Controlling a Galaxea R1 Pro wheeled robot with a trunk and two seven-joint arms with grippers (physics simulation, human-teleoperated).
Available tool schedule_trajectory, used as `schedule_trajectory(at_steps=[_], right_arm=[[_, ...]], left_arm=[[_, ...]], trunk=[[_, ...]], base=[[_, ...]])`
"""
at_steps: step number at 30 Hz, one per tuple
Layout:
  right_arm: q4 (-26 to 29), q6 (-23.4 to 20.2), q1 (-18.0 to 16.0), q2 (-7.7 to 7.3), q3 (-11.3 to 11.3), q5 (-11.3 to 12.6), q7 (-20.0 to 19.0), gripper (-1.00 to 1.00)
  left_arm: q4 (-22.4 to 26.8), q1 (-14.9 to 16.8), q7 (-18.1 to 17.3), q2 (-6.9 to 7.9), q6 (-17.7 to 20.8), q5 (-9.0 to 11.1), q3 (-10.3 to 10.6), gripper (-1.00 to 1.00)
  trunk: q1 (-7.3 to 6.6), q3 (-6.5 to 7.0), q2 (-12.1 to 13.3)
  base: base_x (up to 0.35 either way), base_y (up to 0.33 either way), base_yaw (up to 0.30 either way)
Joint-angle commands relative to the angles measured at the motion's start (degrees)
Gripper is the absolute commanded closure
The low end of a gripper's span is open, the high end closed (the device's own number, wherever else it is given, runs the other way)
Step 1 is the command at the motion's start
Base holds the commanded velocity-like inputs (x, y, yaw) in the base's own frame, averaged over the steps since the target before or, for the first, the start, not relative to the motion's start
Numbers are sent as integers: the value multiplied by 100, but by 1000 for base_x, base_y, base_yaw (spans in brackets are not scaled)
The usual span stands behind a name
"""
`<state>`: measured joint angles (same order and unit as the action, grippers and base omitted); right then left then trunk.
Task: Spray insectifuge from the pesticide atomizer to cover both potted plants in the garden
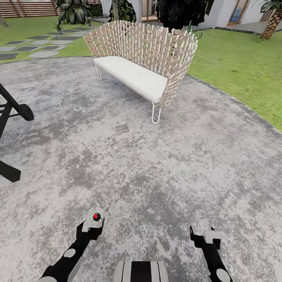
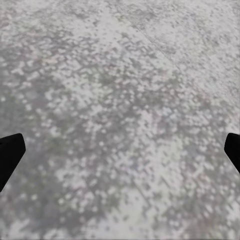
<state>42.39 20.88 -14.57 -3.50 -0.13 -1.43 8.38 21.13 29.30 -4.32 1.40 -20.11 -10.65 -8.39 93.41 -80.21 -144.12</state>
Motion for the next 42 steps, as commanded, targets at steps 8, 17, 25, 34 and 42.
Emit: schedule_trajectory(at_steps=[8,17,25,34,42], right_arm=[[-3,13,-4,-2,4,-16,23,-100],[-3,13,-2,-2,4,-16,23,-100],[-3,13,-3,-2,4,-16,23,-100],[-10,13,-3,-1,5,-16,23,-100],[-17,13,-3,-2,-1,-16,23,-100]], left_arm=[[-3,-3,-38,-5,-19,-38,-49,-100],[-3,-4,-38,-1,-19,-41,-49,-100],[-3,-12,1,-7,-19,-42,-49,-100],[-3,-12,1,5,-19,-42,-41,-100],[-3,-12,-4,1,-19,-50,-33,-100]], trunk=[[-1,-3,-1],[-1,-3,-1],[-1,-3,-1],[-1,-3,-1],[15,-160,-9]], base=[[38,7,0],[26,0,0],[70,-13,0],[22,-5,0],[1,0,0]])
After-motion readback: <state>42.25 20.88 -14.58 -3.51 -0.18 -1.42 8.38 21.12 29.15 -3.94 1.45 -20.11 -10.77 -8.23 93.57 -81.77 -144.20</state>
